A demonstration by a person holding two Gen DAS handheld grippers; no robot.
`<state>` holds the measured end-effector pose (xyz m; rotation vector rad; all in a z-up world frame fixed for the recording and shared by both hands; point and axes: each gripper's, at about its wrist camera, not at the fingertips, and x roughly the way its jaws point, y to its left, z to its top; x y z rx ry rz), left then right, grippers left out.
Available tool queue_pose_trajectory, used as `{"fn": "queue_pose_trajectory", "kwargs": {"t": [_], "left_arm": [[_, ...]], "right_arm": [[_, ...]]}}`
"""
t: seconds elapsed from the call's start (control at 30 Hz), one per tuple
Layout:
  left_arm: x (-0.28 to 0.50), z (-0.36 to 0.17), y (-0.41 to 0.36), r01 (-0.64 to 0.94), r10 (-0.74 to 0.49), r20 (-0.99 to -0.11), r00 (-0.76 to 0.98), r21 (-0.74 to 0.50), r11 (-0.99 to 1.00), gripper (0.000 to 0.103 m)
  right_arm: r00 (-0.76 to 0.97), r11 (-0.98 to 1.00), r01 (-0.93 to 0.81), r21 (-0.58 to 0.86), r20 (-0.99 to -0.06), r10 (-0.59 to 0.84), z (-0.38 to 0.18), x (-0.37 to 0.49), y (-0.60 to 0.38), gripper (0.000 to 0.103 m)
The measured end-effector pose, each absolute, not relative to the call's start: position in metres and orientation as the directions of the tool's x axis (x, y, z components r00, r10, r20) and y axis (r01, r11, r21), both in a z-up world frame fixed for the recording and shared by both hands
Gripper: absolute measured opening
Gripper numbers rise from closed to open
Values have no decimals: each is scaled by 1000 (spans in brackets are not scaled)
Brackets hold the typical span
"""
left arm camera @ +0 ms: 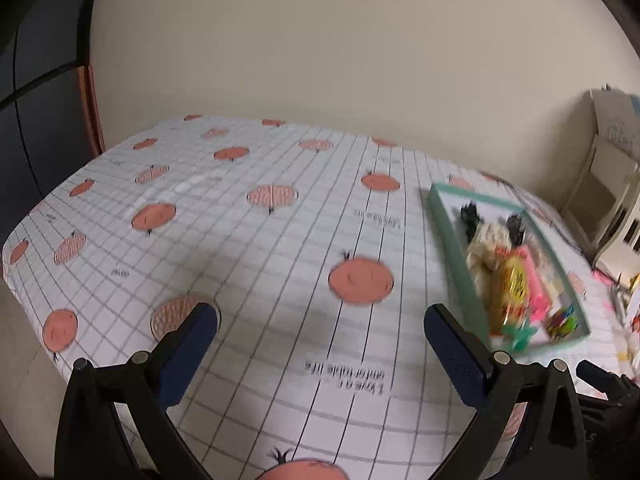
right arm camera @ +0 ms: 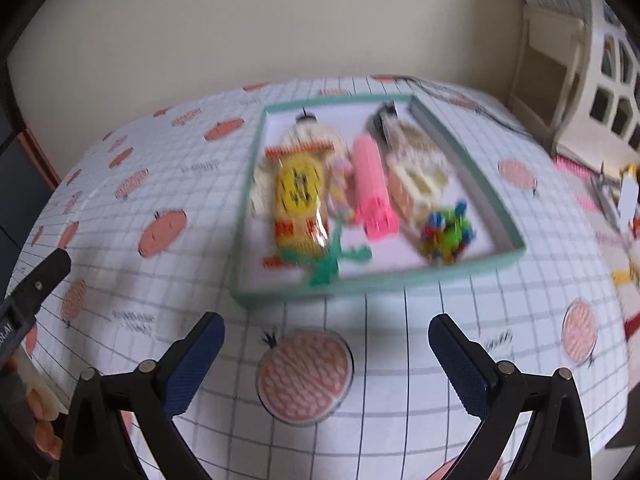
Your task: Organize objects
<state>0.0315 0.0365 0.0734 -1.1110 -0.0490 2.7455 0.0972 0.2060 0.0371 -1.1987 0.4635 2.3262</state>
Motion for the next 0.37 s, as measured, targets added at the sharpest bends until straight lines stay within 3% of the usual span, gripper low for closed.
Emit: {"fn": "queue_pose_trajectory", "kwargs": {"t": [0.37], "left_arm": [[43,28,48,-176,109,-756,-645,9,-984,103]], "right_arm": [[-426,-833,-553,-22,-852,305,4,105,197,103]]}}
